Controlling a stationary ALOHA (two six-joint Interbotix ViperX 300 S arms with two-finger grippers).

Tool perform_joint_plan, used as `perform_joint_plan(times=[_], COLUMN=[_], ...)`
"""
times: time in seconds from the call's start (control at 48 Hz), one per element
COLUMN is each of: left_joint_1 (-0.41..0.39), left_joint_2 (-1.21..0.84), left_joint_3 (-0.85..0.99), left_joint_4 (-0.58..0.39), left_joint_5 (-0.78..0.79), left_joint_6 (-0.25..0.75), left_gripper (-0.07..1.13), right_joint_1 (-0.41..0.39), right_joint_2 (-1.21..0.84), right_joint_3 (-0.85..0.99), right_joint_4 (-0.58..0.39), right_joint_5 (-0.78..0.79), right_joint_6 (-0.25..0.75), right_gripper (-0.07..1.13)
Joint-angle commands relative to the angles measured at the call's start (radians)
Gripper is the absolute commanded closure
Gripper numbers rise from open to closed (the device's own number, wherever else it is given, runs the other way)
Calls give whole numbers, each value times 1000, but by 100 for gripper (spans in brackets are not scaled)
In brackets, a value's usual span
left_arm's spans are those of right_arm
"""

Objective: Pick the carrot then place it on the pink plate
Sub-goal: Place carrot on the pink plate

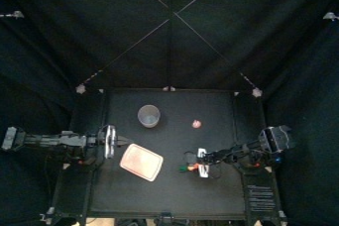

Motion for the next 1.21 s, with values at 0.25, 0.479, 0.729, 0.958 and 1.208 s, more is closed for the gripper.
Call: perform_joint_plan(times=[0.25, 0.479, 0.729, 0.958, 1.208], left_joint_1=[2, 3, 3, 6, 12], left_joint_2=[2, 2, 0, -11, -28], left_joint_3=[-15, -15, -14, -9, -3], left_joint_4=[2, 2, 2, 2, 2], left_joint_5=[-3, -3, -3, -3, -3], left_joint_6=[2, 2, 2, 2, 2], left_gripper=[110, 110, 110, 110, 110], right_joint_1=[-54, -133, -173, -164, -132], right_joint_2=[-26, 12, 206, 400, 505], right_joint_3=[-149, -382, -664, -876, -1000], right_joint_4=[-132, -331, -390, -387, -328], right_joint_5=[48, 112, 123, 173, 201], right_joint_6=[-6, -2, -2, 0, 0], right_gripper=[64, 65, 65, 65, 61])
